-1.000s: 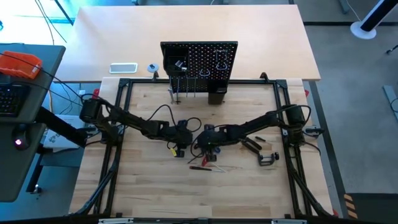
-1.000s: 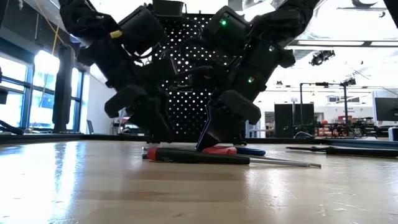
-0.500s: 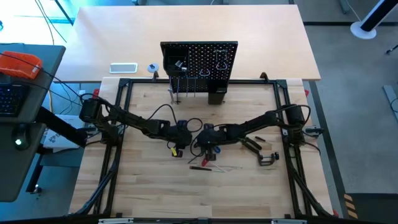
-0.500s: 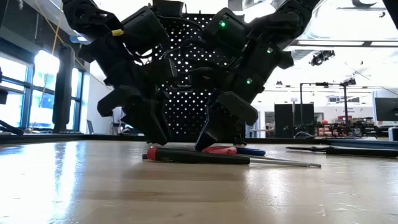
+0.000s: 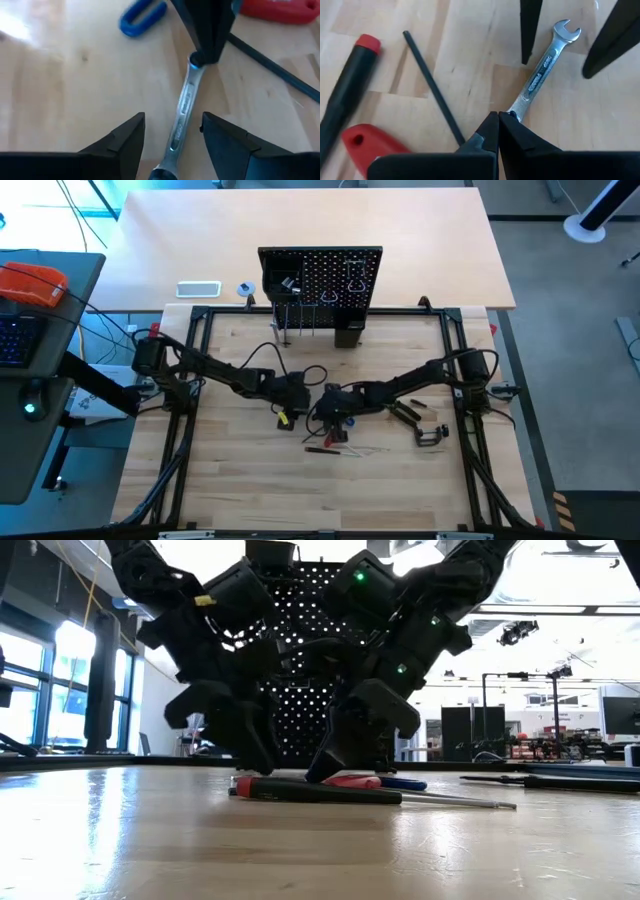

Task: Hang tools onto peg board
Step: Hang the wrench on the pegboard

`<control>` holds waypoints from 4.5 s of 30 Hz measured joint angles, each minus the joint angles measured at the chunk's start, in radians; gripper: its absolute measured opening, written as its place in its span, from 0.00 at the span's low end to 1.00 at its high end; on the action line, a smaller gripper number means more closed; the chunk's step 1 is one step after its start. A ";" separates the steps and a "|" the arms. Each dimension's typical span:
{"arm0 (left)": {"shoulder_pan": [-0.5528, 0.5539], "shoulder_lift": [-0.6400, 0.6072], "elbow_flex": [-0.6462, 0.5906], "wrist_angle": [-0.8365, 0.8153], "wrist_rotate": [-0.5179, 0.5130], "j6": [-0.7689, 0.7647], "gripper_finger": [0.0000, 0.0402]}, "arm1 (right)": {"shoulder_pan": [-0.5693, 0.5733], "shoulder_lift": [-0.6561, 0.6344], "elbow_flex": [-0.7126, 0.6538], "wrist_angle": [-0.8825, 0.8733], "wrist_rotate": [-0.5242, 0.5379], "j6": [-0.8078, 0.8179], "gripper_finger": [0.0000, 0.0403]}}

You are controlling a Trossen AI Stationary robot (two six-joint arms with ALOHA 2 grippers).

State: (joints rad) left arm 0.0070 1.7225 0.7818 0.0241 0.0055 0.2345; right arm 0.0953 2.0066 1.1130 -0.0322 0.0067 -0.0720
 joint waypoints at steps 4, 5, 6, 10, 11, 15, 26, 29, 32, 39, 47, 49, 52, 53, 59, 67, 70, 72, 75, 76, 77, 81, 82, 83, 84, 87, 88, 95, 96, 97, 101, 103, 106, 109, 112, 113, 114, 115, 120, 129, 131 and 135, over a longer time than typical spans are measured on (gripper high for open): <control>-0.003 0.032 0.002 0.007 0.023 0.012 0.47 | 0.012 -0.007 0.002 0.004 0.004 -0.015 0.00; -0.004 0.038 0.002 0.012 0.024 0.012 0.46 | 0.015 -0.010 0.002 0.003 0.004 -0.016 0.00; -0.005 0.044 0.003 0.017 0.024 0.014 0.46 | 0.017 -0.013 0.002 0.002 0.004 -0.018 0.00; -0.005 0.055 0.003 0.054 0.024 0.014 0.46 | 0.018 -0.035 0.001 0.002 0.009 -0.027 0.00; -0.005 0.056 0.003 0.062 0.023 0.014 0.46 | 0.017 -0.040 0.001 0.003 0.011 -0.033 0.00; -0.005 0.058 0.002 0.078 0.034 0.030 0.46 | 0.017 -0.048 0.002 0.010 0.013 -0.038 0.00; -0.027 0.058 0.002 0.064 0.017 0.100 0.09 | 0.017 -0.054 0.004 0.043 0.020 -0.041 0.00; -0.043 0.058 0.001 0.073 -0.023 0.125 0.04 | 0.016 -0.054 0.004 0.043 0.019 -0.041 0.00; -0.059 0.058 0.000 0.084 -0.061 0.146 0.02 | 0.017 -0.054 0.004 0.043 0.021 -0.041 0.00; -0.069 0.059 0.000 0.077 -0.090 0.150 0.01 | 0.019 -0.075 0.006 -0.008 0.055 -0.038 0.00; -0.069 0.058 0.001 0.080 -0.094 0.097 0.00 | 0.062 -0.200 0.006 -0.154 0.211 -0.038 0.14; -0.072 0.058 0.000 0.086 -0.099 0.081 0.00 | 0.076 -0.239 0.006 -0.197 0.247 -0.025 0.20; -0.079 0.053 -0.001 0.103 -0.110 0.058 0.00 | 0.098 -0.297 0.006 -0.250 0.318 0.000 0.29; -0.081 0.049 -0.001 0.111 -0.115 0.050 0.00 | 0.105 -0.316 0.006 -0.274 0.344 0.008 0.32; -0.093 -0.031 -0.001 0.165 -0.148 -0.002 0.00 | 0.144 -0.429 0.006 -0.359 0.487 0.042 0.38; -0.076 -0.211 -0.006 0.188 -0.199 -0.068 0.00 | 0.189 -0.564 0.006 -0.410 0.593 0.055 0.38; -0.047 -0.304 -0.040 0.222 -0.199 -0.084 0.00 | 0.204 -0.601 0.006 -0.432 0.617 0.065 0.38; -0.026 -0.372 -0.076 0.249 -0.200 -0.086 0.00 | 0.213 -0.620 0.006 -0.437 0.634 0.069 0.38; 0.008 -0.482 -0.144 0.295 -0.199 -0.107 0.00 | 0.227 -0.637 0.006 -0.450 0.642 0.073 0.38; 0.018 -0.517 -0.170 0.308 -0.190 -0.113 0.00 | 0.232 -0.640 0.006 -0.451 0.648 0.073 0.38; 0.028 -0.549 -0.195 0.325 -0.173 -0.122 0.00 | 0.238 -0.641 0.006 -0.452 0.649 0.074 0.38; 0.046 -0.635 -0.321 0.440 -0.146 -0.191 0.00 | 0.250 -0.640 0.006 -0.457 0.649 0.076 0.38; 0.049 -0.644 -0.355 0.485 -0.145 -0.209 0.00 | 0.253 -0.640 0.006 -0.459 0.648 0.075 0.38; 0.055 -0.650 -0.390 0.531 -0.145 -0.229 0.00 | 0.254 -0.640 0.006 -0.460 0.649 0.074 0.38; 0.063 -0.651 -0.423 0.579 -0.146 -0.245 0.00 | 0.254 -0.640 0.006 -0.458 0.650 0.073 0.38; 0.087 -0.638 -0.503 0.739 -0.155 -0.280 0.00 | 0.254 -0.640 0.006 -0.458 0.667 0.066 0.38; 0.096 -0.629 -0.523 0.788 -0.159 -0.291 0.00 | 0.254 -0.640 0.006 -0.457 0.669 0.066 0.38; 0.137 -0.520 -0.570 0.997 -0.160 -0.312 0.00 | 0.254 -0.640 0.006 -0.450 0.669 0.073 0.38; 0.139 -0.495 -0.570 1.026 -0.156 -0.312 0.00 | 0.254 -0.640 0.006 -0.445 0.669 0.076 0.38; 0.140 -0.474 -0.569 1.056 -0.147 -0.312 0.00 | 0.254 -0.640 0.005 -0.442 0.667 0.081 0.38; 0.127 -0.395 -0.566 1.226 -0.099 -0.312 0.00 | 0.253 -0.640 0.004 -0.385 0.588 0.101 0.38; 0.110 -0.358 -0.565 1.354 -0.072 -0.311 0.00 | 0.254 -0.640 -0.004 -0.315 0.552 0.095 0.38; 0.084 -0.303 -0.549 1.522 -0.059 -0.311 0.00 | 0.260 -0.639 -0.044 -0.173 0.537 0.062 0.38; 0.053 -0.262 -0.489 1.534 -0.046 -0.311 0.00 | 0.260 -0.639 -0.103 0.032 0.517 0.021 0.38; 0.012 -0.215 -0.405 1.547 0.002 -0.310 0.00 | 0.242 -0.624 -0.169 0.235 0.472 0.007 0.38; -0.001 -0.201 -0.378 1.541 0.016 -0.306 0.00 | 0.234 -0.615 -0.187 0.279 0.460 0.004 0.38; -0.014 -0.188 -0.348 1.539 0.028 -0.297 0.00 | 0.223 -0.604 -0.200 0.339 0.443 0.004 0.38; -0.026 -0.175 -0.323 1.546 0.036 -0.285 0.00 | 0.217 -0.595 -0.211 0.392 0.421 0.004 0.38; -0.052 -0.110 -0.226 1.542 0.044 -0.272 0.00 | 0.206 -0.556 -0.228 0.490 0.400 -0.014 0.38; -0.060 0.011 -0.104 1.546 0.095 -0.285 0.00 | 0.191 -0.529 -0.226 0.576 0.378 -0.032 0.38; -0.064 0.022 -0.082 1.544 0.100 -0.279 0.00 | 0.183 -0.523 -0.225 0.581 0.364 -0.012 0.38; -0.067 0.023 -0.048 1.545 0.144 -0.267 0.00 | 0.179 -0.516 -0.225 0.576 0.356 0.004 0.38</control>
State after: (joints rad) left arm -0.0600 1.7454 0.7343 1.5696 0.1499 -0.0322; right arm 0.2745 1.4911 0.8879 0.5441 0.3627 -0.0682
